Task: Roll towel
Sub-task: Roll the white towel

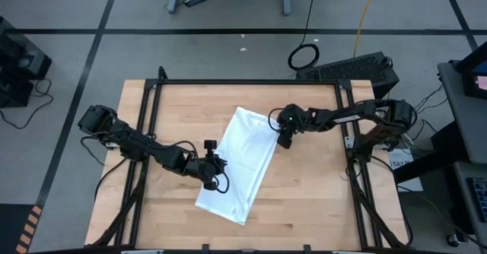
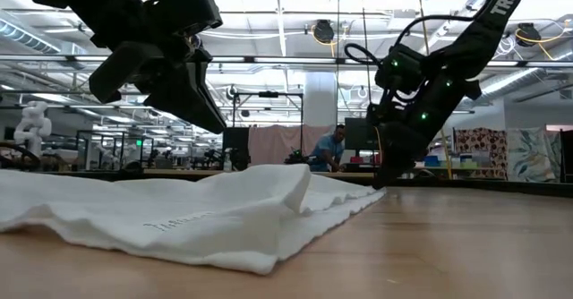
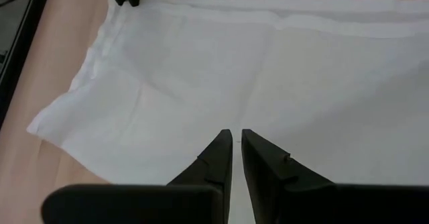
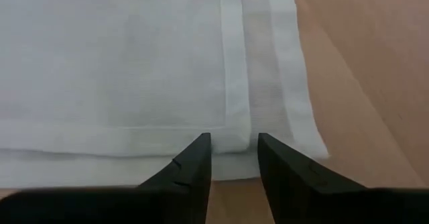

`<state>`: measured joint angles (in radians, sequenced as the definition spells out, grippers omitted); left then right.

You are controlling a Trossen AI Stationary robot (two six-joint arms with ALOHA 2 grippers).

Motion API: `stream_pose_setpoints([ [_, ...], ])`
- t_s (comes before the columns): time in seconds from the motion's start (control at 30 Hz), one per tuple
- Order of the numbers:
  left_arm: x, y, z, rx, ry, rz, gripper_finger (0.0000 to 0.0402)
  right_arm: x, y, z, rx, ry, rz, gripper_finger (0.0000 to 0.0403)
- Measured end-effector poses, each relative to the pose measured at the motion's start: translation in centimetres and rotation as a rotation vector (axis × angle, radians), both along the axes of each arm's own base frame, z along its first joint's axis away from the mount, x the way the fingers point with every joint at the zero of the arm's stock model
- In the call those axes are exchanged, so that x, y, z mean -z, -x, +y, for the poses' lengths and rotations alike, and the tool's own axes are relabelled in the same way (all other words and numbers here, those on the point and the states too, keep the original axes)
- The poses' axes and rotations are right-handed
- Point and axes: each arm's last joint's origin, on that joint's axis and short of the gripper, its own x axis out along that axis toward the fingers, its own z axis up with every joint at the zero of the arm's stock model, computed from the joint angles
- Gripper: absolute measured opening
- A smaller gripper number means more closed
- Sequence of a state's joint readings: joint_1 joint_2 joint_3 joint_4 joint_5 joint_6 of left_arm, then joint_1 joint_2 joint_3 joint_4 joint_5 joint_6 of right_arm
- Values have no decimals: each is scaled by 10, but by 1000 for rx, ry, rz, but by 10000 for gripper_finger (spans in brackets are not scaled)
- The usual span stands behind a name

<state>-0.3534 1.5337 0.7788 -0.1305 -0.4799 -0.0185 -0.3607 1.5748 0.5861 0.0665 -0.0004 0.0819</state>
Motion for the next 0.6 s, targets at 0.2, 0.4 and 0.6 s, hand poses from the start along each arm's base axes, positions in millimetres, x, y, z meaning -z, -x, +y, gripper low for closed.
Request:
stream_pose_setpoints([
  [0.2,0,0,0,0,2,-3,42,4,-4,-1,3,3,-19,80],
  [0.4,0,0,0,0,2,-2,42,2,-3,-1,2,3,-19,11],
  [0.6,0,0,0,0,1,0,42,1,-3,-1,3,3,-22,24],
])
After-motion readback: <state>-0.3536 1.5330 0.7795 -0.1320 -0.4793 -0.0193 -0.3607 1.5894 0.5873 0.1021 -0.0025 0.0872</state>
